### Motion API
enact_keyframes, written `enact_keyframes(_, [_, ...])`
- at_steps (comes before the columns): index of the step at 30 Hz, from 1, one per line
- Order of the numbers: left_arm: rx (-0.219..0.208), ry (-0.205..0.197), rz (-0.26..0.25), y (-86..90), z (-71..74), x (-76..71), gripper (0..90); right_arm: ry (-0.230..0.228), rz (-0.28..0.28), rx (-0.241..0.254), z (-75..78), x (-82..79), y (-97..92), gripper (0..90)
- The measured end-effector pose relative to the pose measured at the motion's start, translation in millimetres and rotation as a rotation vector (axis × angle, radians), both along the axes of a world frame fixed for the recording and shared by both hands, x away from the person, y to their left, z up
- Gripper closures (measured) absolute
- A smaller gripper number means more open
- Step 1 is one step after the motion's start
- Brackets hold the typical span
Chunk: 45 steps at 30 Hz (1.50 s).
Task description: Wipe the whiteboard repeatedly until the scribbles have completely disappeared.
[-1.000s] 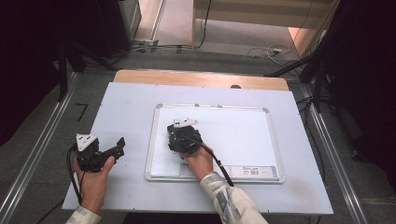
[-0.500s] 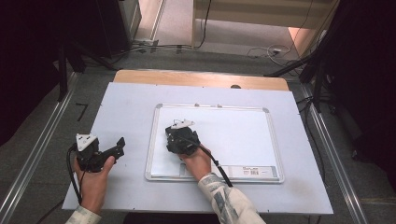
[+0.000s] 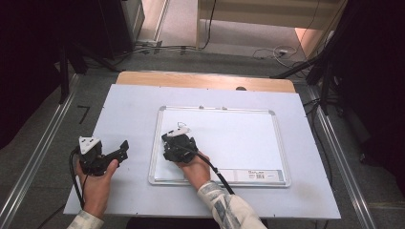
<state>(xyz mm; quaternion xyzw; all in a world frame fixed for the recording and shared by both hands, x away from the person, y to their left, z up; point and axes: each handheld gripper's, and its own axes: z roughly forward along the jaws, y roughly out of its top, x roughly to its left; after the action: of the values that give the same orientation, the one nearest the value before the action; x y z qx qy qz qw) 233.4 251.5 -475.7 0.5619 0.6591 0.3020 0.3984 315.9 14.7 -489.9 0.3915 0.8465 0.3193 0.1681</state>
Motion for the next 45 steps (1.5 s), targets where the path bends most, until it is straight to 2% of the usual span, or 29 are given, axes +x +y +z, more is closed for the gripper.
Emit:
enact_keyframes(5, [0.001,0.0,0.002,0.4,0.0,-0.1,9.0,0.0,0.015,-0.004,0.2,-1.9,2.6,37.8])
enact_keyframes(11, [-0.002,-0.001,0.002,1.2,0.0,-1.0,9.0,0.007,0.029,0.0,0.5,5.3,-2.0,37.8])
enact_keyframes(17, [-0.004,0.002,0.004,2.6,0.1,-1.8,9.0,0.01,-0.009,-0.009,2.1,19.9,-14.9,37.8])
enact_keyframes(27, [-0.005,0.002,0.003,2.6,-0.2,-1.6,9.0,0.014,-0.047,-0.009,3.0,31.4,-29.2,37.8])
enact_keyframes(32, [-0.007,0.003,0.006,2.9,-0.1,-1.8,9.0,0.017,-0.087,-0.001,3.3,38.7,-40.7,37.8])
enact_keyframes(37, [-0.005,0.005,0.006,2.4,-0.8,-0.9,9.0,0.002,-0.095,-0.011,2.7,37.3,-41.2,37.9])
enact_keyframes(45, [-0.006,0.011,-0.001,-0.5,-1.2,1.5,9.0,-0.004,-0.036,-0.015,1.3,18.2,-23.8,38.0])
